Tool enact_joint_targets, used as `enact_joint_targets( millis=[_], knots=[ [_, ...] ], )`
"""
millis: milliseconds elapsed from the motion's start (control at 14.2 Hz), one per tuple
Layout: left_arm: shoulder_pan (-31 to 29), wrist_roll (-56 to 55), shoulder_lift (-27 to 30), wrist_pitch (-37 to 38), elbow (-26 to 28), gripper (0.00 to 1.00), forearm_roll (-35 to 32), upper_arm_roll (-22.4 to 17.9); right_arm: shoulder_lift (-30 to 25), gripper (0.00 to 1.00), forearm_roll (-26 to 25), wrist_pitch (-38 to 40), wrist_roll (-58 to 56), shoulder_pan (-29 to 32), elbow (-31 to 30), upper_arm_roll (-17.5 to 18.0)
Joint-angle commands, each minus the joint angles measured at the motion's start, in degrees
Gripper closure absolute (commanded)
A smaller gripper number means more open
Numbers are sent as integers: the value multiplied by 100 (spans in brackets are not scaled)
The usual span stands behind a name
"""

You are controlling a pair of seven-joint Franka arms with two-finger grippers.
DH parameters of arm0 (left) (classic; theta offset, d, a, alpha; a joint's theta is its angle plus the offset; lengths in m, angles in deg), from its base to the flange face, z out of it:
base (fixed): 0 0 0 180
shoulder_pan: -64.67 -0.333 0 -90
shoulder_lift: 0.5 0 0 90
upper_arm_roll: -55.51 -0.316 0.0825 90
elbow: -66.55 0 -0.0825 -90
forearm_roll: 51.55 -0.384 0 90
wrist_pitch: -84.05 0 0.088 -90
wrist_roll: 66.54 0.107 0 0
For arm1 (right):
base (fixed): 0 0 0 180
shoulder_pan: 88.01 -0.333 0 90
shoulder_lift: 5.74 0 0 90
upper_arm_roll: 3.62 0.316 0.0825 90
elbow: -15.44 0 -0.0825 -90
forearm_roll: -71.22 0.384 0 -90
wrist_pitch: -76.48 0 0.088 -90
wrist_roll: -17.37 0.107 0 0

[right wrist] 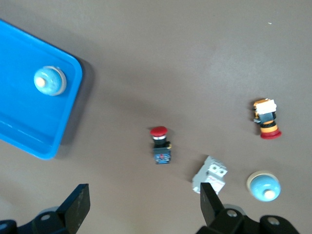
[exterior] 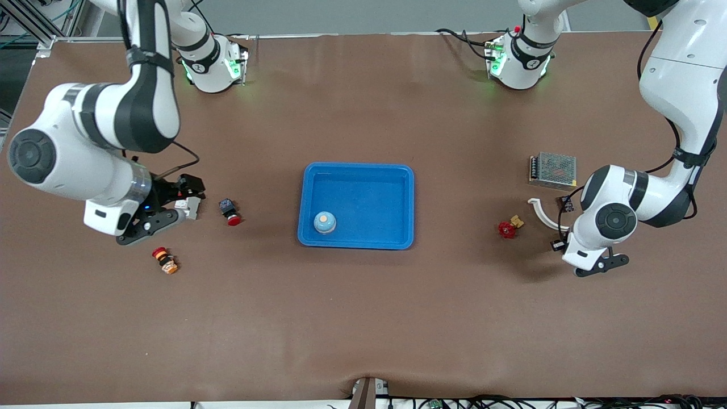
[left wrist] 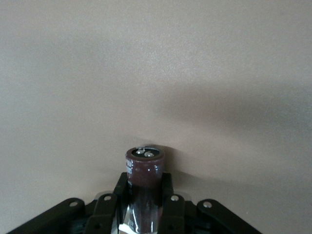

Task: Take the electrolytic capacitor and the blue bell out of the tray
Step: 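Release the capacitor by the arch while the right gripper releases the bell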

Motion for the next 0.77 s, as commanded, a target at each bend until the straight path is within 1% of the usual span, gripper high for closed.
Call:
enact_joint_targets(
  millis=[0,70,141,282,352,563,633,704],
  knots=[
    [-46,28,25,-80,34,65,-129,53,-81,0,-130,19,977,-649,-21,-281],
    [-55,19,7,-80,8,45,-129,53,-72,0,-130,-8,1312,-772,-21,-272],
    [-46,10,7,-80,-1,34,-129,53,-64,0,-122,-52,1559,-904,-30,-272],
    [-46,-60,24,-80,-36,3,-111,62,-46,0,-95,-253,2086,-1159,-82,-255],
    [-55,-34,50,-80,-37,0,-85,71,-28,0,-87,-359,2358,-1273,-91,-237],
    [-46,-43,156,-45,-133,0,-32,114,15,0,-51,-832,2808,-1528,-266,-184],
    [-55,-51,173,-19,-168,0,-32,202,24,0,-43,-1000,2896,-1608,-345,-175],
    [-55,-51,217,-10,-177,0,-23,246,77,0,-16,-1140,2967,-1626,-381,-80]
  ],
)
